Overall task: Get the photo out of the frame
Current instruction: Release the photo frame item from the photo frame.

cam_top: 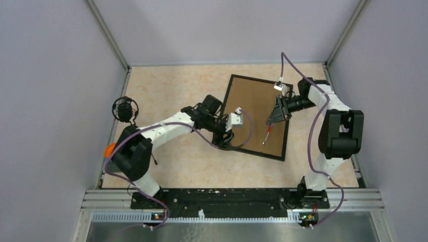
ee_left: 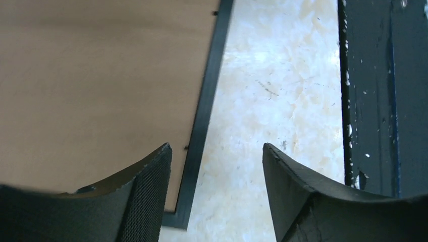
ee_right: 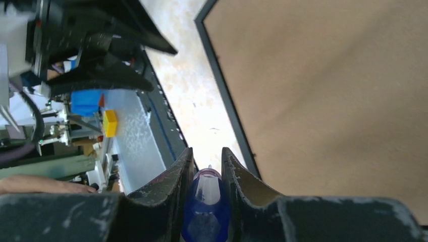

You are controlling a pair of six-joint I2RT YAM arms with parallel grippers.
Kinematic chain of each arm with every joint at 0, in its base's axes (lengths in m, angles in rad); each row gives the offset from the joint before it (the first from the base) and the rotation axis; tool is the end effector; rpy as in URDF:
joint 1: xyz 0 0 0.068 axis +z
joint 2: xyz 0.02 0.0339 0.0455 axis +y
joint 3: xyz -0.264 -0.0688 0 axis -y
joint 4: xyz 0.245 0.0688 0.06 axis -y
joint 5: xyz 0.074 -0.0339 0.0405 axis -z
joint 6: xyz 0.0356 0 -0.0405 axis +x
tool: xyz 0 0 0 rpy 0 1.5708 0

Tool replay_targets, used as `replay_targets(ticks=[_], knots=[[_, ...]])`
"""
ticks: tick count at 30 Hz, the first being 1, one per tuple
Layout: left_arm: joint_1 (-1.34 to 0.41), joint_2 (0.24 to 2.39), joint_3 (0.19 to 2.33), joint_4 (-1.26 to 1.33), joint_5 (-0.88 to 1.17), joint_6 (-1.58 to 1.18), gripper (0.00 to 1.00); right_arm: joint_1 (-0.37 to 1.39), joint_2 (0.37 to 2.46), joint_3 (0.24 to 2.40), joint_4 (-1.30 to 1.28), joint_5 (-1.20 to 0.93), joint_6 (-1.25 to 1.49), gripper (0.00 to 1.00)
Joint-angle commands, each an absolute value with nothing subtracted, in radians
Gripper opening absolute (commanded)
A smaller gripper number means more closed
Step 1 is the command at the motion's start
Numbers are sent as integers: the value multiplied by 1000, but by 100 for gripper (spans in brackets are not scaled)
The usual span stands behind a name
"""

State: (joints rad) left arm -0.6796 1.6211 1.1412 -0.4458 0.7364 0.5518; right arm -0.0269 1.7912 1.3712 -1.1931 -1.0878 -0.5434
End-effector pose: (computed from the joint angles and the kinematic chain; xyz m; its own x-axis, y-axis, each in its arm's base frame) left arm 0.2484 -0.2314 0.2371 -0.1205 0.5967 -0.7934 0.9898 0.0114 -0.1418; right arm 0.3228 0.0229 0.2355 -0.8807 -0.2165 -0.4213 -0.4737 0.4104 0.7792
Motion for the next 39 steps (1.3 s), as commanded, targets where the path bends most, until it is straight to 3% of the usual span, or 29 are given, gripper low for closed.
replay_targets(ticks=[1,8,15,30,35,39], knots=[[-773,1699,1202,-489,746,776,69,-35,1820,1418,-1124,-998,-551,0],[-853,1854,1308,-488,729,906,64,-36,1927,1489,-1097,-961,-533,0],[-891,1890,1281,-440,682,955,57,-33,2029,1520,-1140,-996,-588,0],[-909,1946,1256,-405,616,909,53,-5,1998,1331,-1033,-1045,-575,0],[-909,1959,1258,-409,582,910,43,-6,1973,1280,-960,-1049,-527,0],[-908,1968,1268,-447,529,938,29,-5,1964,1264,-929,-1077,-492,0]])
